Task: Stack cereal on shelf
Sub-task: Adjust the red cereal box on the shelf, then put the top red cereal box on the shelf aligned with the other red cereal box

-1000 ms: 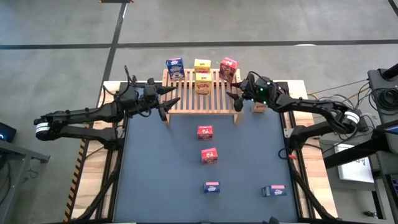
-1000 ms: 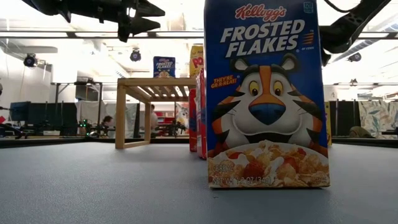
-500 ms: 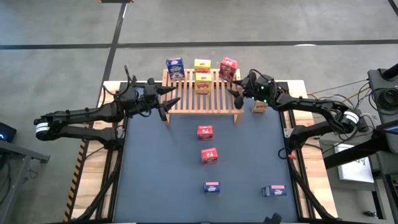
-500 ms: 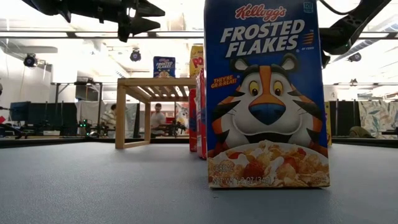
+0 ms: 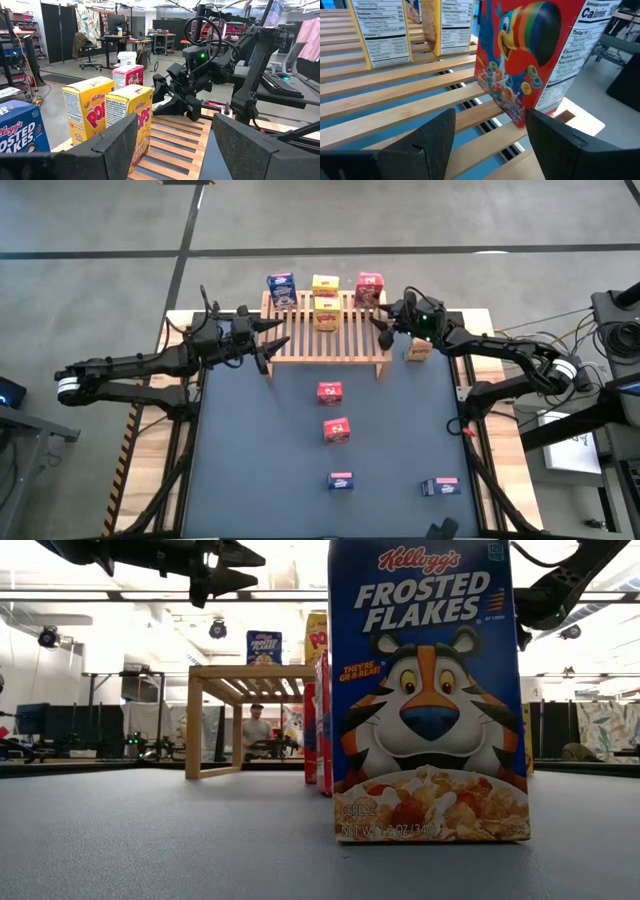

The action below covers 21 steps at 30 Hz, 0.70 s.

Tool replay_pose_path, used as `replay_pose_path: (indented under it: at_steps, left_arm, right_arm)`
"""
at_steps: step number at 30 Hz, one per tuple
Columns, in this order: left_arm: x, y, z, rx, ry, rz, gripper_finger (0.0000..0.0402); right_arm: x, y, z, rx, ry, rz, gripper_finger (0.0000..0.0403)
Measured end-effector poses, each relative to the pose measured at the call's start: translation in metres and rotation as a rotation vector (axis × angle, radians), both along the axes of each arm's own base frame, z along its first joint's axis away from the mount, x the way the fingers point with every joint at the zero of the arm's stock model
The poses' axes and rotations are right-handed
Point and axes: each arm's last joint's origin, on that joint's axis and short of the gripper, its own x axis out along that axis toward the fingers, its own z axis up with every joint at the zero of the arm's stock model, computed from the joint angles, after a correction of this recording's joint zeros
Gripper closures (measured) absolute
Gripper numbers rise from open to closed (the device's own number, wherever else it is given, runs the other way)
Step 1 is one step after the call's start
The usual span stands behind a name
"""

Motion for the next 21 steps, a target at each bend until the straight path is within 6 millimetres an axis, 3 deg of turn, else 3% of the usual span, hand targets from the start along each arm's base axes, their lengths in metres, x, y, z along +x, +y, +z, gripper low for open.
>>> replay_pose_path:
  at_steps: [9, 17, 21]
  left_arm:
    - [0.0, 0.0, -0.001, -0.01, 0.007, 0.0, 0.0159]
    - [-0.004, -0.001, -0.003, -0.014, 0.044, 0.0, 0.0159]
    - [-0.006, -0.002, -0.006, -0.034, 0.083, 0.0, 0.0159]
  right_arm:
    - [-0.001, 0.005, 0.005, 0.013, -0.03, 0.05, 0.0172]
    - [-0.001, 0.043, 0.036, -0.053, -0.088, 0.179, 0.0172]
    - [-0.006, 0.068, 0.04, -0.039, -0.078, 0.264, 0.0172]
